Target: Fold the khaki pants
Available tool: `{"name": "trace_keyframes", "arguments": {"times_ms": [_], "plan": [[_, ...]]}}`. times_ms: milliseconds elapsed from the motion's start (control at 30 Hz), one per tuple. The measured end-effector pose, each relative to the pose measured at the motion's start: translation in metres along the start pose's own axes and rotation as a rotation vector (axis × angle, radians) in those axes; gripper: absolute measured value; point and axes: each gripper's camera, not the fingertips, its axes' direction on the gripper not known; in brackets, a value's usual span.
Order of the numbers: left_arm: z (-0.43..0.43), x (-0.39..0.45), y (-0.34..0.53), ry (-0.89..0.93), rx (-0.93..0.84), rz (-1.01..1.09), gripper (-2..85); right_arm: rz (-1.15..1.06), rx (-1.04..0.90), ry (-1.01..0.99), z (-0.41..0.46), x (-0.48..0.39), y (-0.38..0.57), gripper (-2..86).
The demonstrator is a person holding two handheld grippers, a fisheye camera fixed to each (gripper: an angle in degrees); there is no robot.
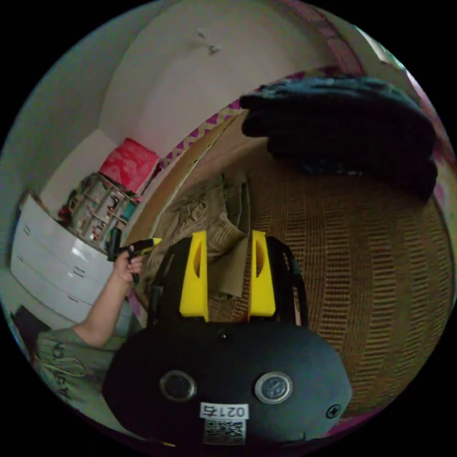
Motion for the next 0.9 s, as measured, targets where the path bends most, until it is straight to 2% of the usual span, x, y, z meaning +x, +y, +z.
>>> {"name": "trace_keyframes", "arguments": {"times_ms": [100,233,367,433,467,533,633,733,767,833,900], "plan": [[0.009,0.003,-0.025,-0.035,-0.073,0.070,8.1,0.112,-0.029,-0.115,0.003,0.034,-0.013,12.9],[0.014,0.028,-0.059,-0.216,-0.096,0.266,6.9,0.131,-0.028,-0.180,-0.006,0.043,-0.022,7.2],[0.014,0.053,-0.065,-0.374,-0.106,0.396,7.5,0.049,-0.013,-0.108,-0.023,0.026,-0.024,5.1],[-0.012,0.065,-0.049,-0.431,-0.001,0.360,6.4,0.000,-0.006,-0.050,-0.036,0.018,-0.022,4.8],[-0.021,0.071,-0.040,-0.444,0.055,0.363,5.9,-0.001,-0.003,-0.048,-0.039,0.018,-0.022,4.8],[-0.038,0.114,0.002,-0.412,0.165,0.506,8.2,0.015,0.005,-0.057,-0.050,0.018,-0.022,4.7],[-0.021,0.179,0.056,-0.265,0.157,0.762,11.4,-0.005,0.009,-0.051,-0.063,0.005,-0.028,4.4],[0.009,0.225,0.088,-0.205,0.170,0.891,13.8,-0.051,0.017,-0.058,-0.077,-0.020,-0.034,4.1],[0.016,0.232,0.090,-0.230,0.173,0.899,14.3,-0.057,0.017,-0.061,-0.079,-0.024,-0.035,4.1],[0.037,0.247,0.088,-0.407,0.188,0.866,13.5,-0.083,0.019,-0.051,-0.088,-0.041,-0.035,4.1],[0.038,0.240,0.084,-0.459,0.213,0.821,10.1,-0.088,0.030,-0.054,-0.094,-0.050,-0.033,4.2]]}}
